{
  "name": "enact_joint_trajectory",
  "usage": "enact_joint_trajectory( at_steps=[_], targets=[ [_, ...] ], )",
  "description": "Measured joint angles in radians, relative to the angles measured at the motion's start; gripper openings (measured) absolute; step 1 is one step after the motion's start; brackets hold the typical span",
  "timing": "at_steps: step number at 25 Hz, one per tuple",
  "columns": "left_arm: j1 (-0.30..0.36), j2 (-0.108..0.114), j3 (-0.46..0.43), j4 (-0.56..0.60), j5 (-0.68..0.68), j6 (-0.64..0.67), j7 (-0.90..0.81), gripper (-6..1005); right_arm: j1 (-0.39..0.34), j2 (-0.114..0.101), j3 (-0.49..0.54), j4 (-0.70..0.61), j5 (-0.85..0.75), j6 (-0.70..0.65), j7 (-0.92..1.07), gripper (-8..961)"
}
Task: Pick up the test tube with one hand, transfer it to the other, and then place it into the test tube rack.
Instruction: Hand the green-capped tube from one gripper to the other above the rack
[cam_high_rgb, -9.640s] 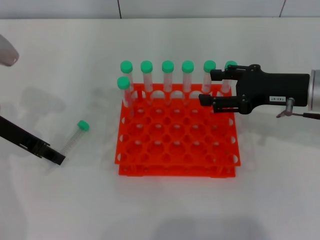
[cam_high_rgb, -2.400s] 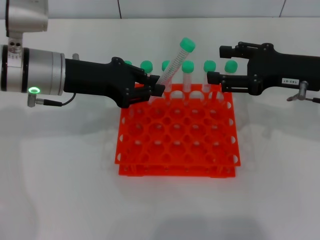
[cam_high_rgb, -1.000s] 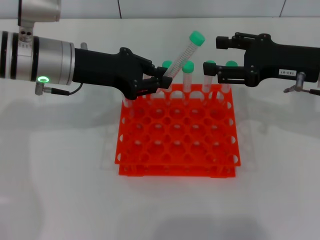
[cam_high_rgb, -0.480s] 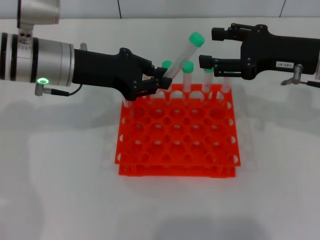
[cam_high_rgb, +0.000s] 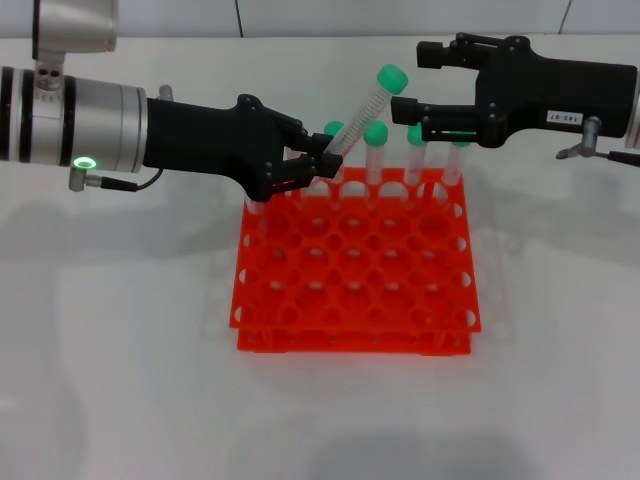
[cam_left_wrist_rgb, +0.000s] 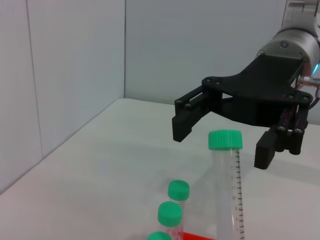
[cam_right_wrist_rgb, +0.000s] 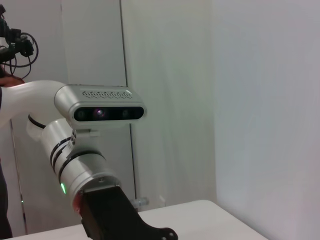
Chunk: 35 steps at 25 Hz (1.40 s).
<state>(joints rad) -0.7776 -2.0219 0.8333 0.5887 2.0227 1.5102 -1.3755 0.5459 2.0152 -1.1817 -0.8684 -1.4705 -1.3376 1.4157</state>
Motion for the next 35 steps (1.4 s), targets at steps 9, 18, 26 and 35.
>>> enact_joint_trajectory(
  at_steps=[9, 18, 26, 35],
  targets=[
    [-0.003, -0.003, -0.001, 0.000, -0.002, -0.010, 0.005, 184, 0.005, 0.001, -0.007, 0.000, 0.011, -0.003, 0.000, 767],
    [-0.006, -0.005, 0.001, 0.000, -0.003, -0.012, 0.006, 184, 0.011, 0.004, -0.011, 0.001, 0.011, -0.006, 0.000, 767],
    [-0.009, -0.010, 0.001, 0.000, -0.003, -0.012, 0.006, 184, 0.012, 0.005, -0.011, 0.004, 0.017, -0.001, 0.000, 758],
    [-0.011, -0.014, 0.004, 0.000, -0.003, -0.012, 0.007, 184, 0.013, 0.005, -0.012, 0.007, 0.023, 0.000, 0.000, 577]
  ],
)
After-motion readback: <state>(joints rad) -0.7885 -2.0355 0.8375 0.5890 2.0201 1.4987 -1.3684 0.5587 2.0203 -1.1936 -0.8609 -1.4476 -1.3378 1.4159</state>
